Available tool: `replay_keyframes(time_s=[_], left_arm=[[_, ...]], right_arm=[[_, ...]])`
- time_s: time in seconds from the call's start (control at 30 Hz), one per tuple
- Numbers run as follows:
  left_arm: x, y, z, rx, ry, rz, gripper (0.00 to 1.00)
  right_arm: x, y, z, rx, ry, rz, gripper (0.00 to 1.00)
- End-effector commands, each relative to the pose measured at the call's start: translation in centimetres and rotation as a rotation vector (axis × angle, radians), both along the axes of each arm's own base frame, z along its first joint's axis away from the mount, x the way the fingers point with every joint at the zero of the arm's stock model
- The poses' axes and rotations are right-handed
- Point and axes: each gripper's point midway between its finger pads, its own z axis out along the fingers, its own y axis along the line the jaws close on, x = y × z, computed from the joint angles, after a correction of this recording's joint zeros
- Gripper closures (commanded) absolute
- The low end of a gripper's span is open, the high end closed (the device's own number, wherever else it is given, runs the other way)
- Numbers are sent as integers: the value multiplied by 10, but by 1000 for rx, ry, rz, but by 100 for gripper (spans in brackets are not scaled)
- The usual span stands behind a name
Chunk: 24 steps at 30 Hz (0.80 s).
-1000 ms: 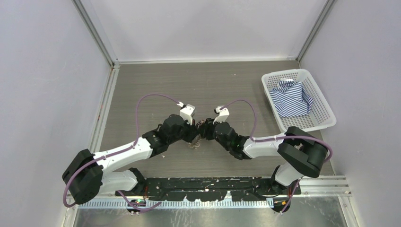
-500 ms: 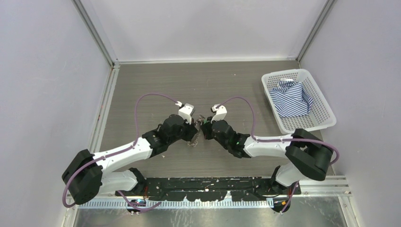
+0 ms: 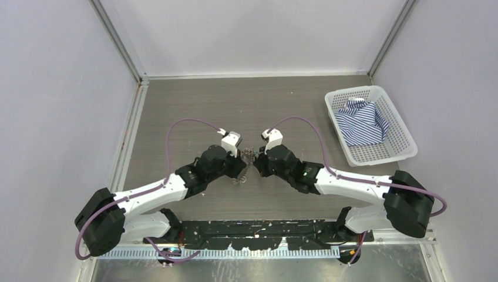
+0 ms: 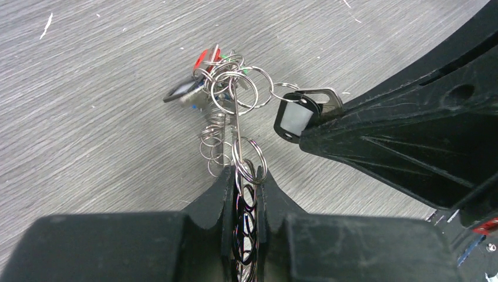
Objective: Remove the keys from the keyring
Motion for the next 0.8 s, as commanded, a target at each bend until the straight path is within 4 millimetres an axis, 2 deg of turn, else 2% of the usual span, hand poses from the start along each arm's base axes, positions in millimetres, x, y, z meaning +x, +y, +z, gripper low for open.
replay_keyframes(time_s=[0.0,0.13,0.2,0.4,0.5,0.63,0.77], left_arm=[[-9,-2,-4,-35,10,-27,99],[-11,0,-7,-53,16,-12,93],[-12,1,-7,-67,14,-6,84],[-16,1,-5,-129,14,3,67],[-20,2,3,-157,5,-3,60],[-23,8,20,-195,-25,1,57],[-27,10,50,-263,-65,2,57]], right_arm=[[-9,3,29,-3,-11,82,99],[-15,1,40,-32,-10,123,99],[-17,1,44,-46,-11,145,99],[-21,1,46,-103,0,196,99],[-21,0,47,-130,3,208,99],[-21,2,49,-156,1,234,99],[-21,-1,52,-214,-1,265,99]])
